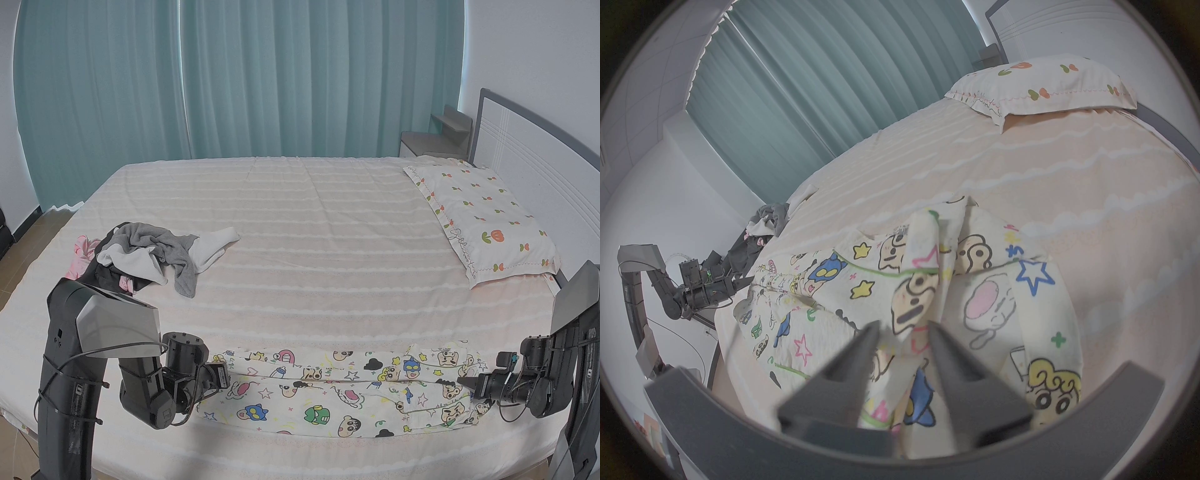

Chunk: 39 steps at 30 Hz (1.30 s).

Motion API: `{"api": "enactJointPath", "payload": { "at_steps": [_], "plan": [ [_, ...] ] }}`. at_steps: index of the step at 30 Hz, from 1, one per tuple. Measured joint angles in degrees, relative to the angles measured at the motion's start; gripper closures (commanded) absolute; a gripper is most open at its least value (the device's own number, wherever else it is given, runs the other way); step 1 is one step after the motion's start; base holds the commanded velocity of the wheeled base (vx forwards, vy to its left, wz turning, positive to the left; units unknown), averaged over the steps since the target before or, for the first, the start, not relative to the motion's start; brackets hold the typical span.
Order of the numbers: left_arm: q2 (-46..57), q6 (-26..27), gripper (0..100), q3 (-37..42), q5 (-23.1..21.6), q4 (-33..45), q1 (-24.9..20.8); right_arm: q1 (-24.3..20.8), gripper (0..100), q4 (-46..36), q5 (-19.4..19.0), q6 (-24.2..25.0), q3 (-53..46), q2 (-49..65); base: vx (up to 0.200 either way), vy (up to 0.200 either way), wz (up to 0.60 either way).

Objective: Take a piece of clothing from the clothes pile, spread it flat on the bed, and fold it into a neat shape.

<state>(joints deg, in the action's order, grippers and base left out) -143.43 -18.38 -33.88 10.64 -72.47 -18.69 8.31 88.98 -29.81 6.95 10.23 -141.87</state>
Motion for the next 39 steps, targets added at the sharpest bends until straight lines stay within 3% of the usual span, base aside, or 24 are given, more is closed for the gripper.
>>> {"api": "enactJointPath", "payload": {
  "at_steps": [6,12,20,29,35,39],
  "plan": [
    [0.46,-0.74,0,1.19,-0.11,-0.33,0.23,0.55,0,0.00,0.22,-0.02,-1.16,0.56,0.000,0.000,0.00],
    [3.58,-5.40,0,4.28,-2.82,-2.83,1.99,2.95,0,0.00,0.17,-0.02,-3.10,3.64,0.000,0.000,0.00],
    [11.76,-20.75,0,9.26,-6.57,-3.67,3.50,4.44,0,0.00,-0.27,3.25,-3.89,9.52,0.000,0.000,0.00],
    [19.31,-40.74,0,13.54,-13.76,-3.84,3.45,-1.97,0,0.02,0.28,13.06,2.50,10.29,0.000,0.000,0.00],
    [19.46,-45.23,0,14.56,-17.68,-5.36,3.58,-3.50,0,-0.05,0.74,14.70,5.91,6.31,0.000,0.000,0.00],
    [17.69,-45.36,0,15.71,-18.16,-12.40,3.51,-3.63,0,-0.02,0.85,14.84,6.63,4.89,0.000,0.000,0.00]
  ]
}}
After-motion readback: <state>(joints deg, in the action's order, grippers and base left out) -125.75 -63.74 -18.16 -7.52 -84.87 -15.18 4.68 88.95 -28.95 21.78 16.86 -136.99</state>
